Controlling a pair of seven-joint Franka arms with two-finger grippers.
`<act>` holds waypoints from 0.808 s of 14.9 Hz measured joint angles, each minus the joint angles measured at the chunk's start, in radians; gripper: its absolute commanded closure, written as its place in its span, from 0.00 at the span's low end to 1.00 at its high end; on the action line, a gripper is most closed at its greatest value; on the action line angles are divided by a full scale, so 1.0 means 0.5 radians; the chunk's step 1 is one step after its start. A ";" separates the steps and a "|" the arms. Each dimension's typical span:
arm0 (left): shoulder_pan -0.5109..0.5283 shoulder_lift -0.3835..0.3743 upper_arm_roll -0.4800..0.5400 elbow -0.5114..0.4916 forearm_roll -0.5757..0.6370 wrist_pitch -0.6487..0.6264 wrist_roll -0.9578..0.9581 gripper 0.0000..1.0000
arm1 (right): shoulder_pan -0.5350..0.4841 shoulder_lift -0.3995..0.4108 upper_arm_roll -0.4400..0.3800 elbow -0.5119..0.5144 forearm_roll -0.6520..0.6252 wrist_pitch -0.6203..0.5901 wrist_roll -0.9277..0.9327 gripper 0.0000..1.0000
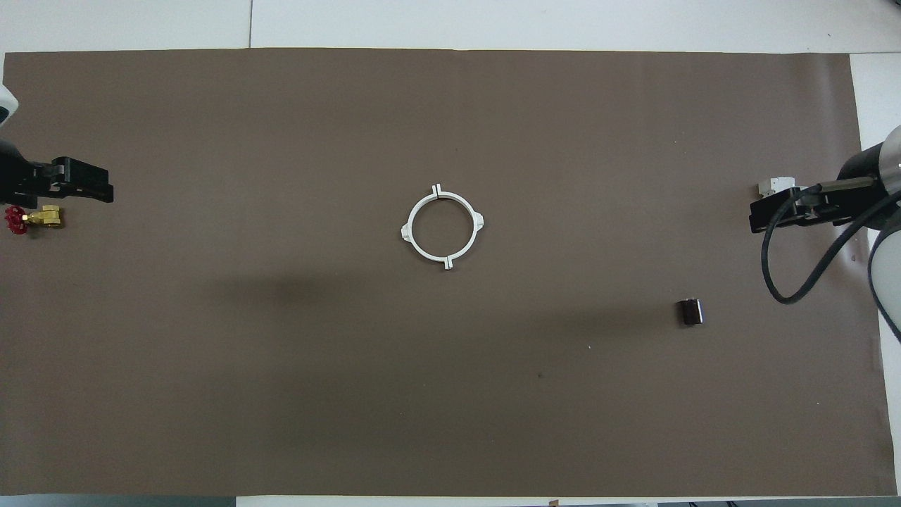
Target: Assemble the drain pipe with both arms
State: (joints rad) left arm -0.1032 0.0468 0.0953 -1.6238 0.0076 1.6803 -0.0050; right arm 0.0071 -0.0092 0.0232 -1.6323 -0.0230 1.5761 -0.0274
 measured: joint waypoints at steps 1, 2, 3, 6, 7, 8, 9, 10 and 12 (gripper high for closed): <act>0.018 -0.003 0.000 0.055 -0.009 -0.079 0.022 0.00 | -0.001 0.000 -0.002 0.000 0.000 0.000 0.000 0.00; 0.039 -0.005 0.000 0.094 -0.016 -0.141 0.043 0.00 | -0.001 0.000 -0.004 0.000 0.000 0.000 0.000 0.00; 0.060 -0.007 0.001 0.119 -0.019 -0.188 0.069 0.00 | -0.001 0.000 -0.007 0.001 0.000 0.001 0.000 0.00; 0.103 -0.014 0.002 0.144 -0.027 -0.246 0.139 0.00 | -0.004 0.000 -0.015 0.005 0.000 0.002 0.000 0.00; 0.104 -0.020 0.001 0.145 -0.029 -0.251 0.144 0.00 | -0.006 -0.002 -0.018 0.006 0.000 0.002 0.000 0.00; 0.104 -0.032 -0.001 0.145 -0.030 -0.259 0.147 0.00 | -0.015 -0.006 -0.020 0.007 0.000 0.002 0.000 0.00; 0.104 -0.046 -0.003 0.143 -0.031 -0.271 0.148 0.00 | -0.028 -0.010 -0.020 0.008 0.000 0.002 0.000 0.00; 0.104 -0.065 -0.006 0.137 -0.033 -0.287 0.148 0.00 | -0.037 -0.014 -0.021 0.008 0.000 0.002 0.000 0.00; 0.103 -0.110 -0.012 0.100 -0.035 -0.299 0.148 0.00 | -0.038 -0.016 -0.019 0.009 0.000 0.002 0.000 0.00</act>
State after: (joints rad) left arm -0.0515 -0.0083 0.0893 -1.5740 -0.0097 1.5306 0.0689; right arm -0.0120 -0.0171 0.0138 -1.6276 -0.0230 1.5770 -0.0273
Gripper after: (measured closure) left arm 0.000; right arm 0.000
